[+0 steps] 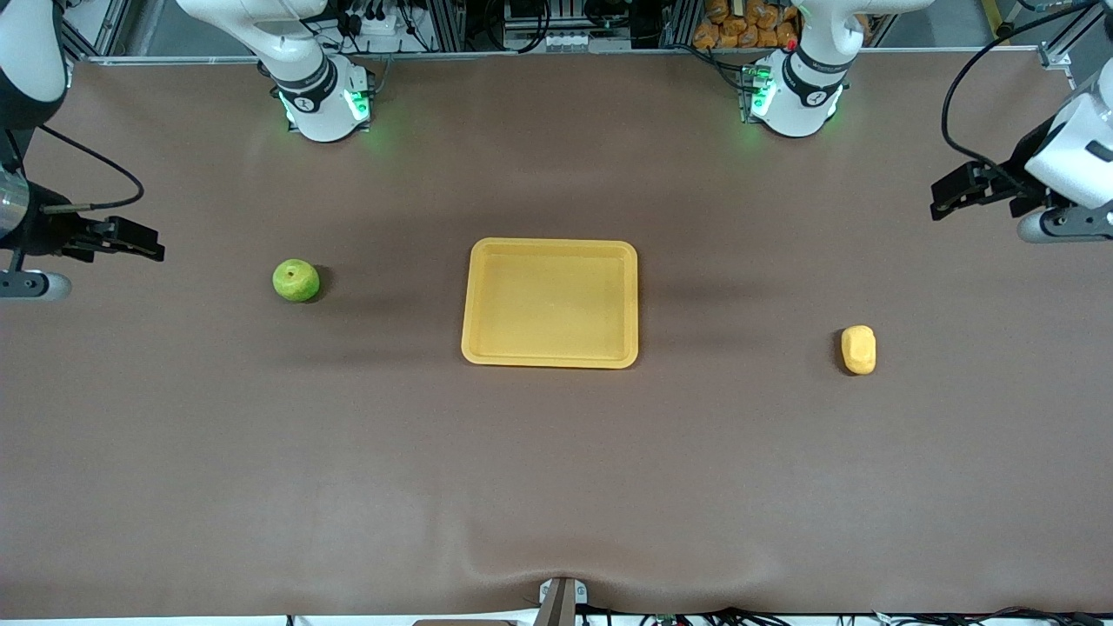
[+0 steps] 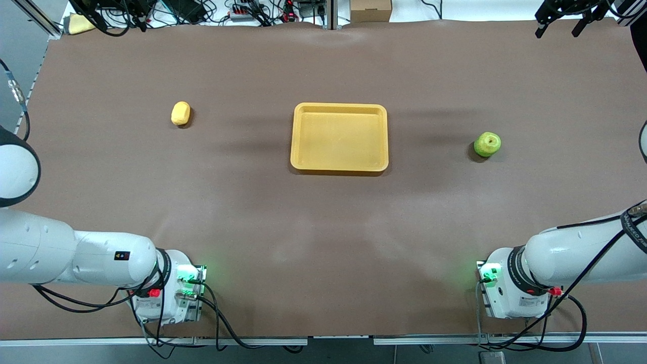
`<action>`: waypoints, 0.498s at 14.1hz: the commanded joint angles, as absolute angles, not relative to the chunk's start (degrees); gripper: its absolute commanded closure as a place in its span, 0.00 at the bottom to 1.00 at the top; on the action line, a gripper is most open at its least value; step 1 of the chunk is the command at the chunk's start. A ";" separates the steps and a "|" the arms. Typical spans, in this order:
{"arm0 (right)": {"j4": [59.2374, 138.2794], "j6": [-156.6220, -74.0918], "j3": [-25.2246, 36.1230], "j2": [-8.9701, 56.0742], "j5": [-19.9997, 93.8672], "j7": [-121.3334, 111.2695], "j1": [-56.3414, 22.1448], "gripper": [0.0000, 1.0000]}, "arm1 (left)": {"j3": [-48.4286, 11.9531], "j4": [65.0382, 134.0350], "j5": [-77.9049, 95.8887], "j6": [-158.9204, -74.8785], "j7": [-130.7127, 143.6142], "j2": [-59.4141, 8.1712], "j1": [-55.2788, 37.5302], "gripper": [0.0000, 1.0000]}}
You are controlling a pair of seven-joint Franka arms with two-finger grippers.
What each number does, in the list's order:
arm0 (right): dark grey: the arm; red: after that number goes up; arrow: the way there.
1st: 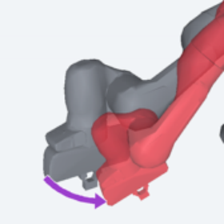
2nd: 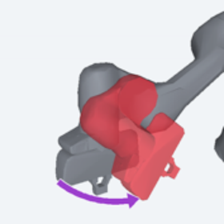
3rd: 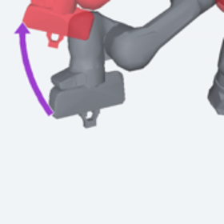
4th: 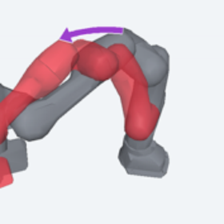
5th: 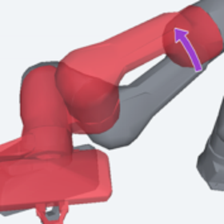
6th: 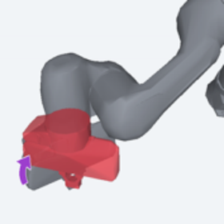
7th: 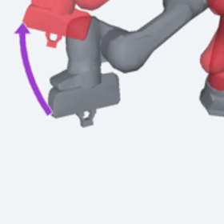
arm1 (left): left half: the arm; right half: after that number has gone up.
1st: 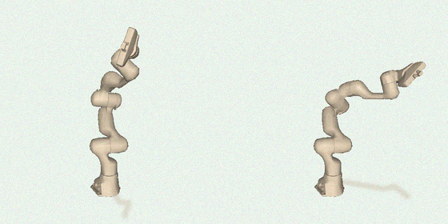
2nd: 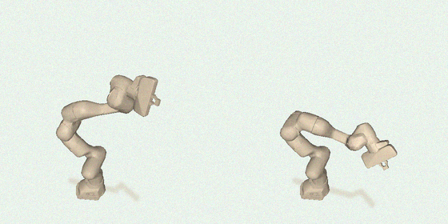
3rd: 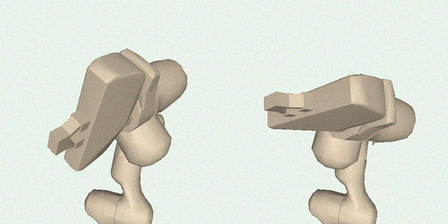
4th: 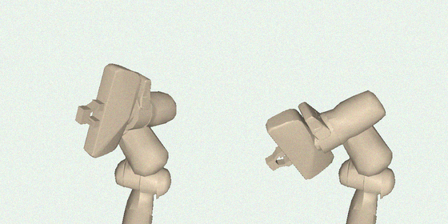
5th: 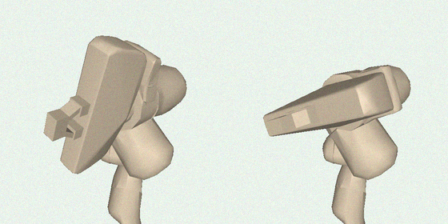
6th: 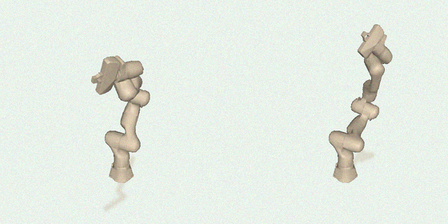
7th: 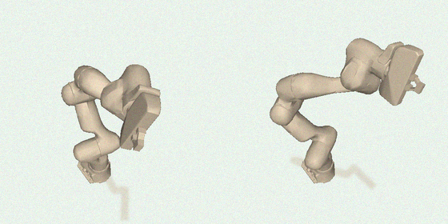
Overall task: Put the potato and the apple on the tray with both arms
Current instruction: 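Move the right gripper to the apple while the left gripper reaches the potato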
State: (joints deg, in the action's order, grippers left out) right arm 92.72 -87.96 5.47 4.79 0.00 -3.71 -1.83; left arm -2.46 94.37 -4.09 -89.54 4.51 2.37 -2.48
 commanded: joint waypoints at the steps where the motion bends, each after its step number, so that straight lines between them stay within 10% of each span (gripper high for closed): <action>1: 92.46 -88.15 4.75 6.67 0.09 -4.04 -0.70 0.00 | -2.29 98.25 -3.43 -93.41 4.83 2.90 -2.29 0.00; 7: 92.64 -87.63 4.75 9.05 -0.78 -3.69 -1.67 0.00 | -2.46 109.23 -3.78 -106.15 4.75 1.67 0.35 0.00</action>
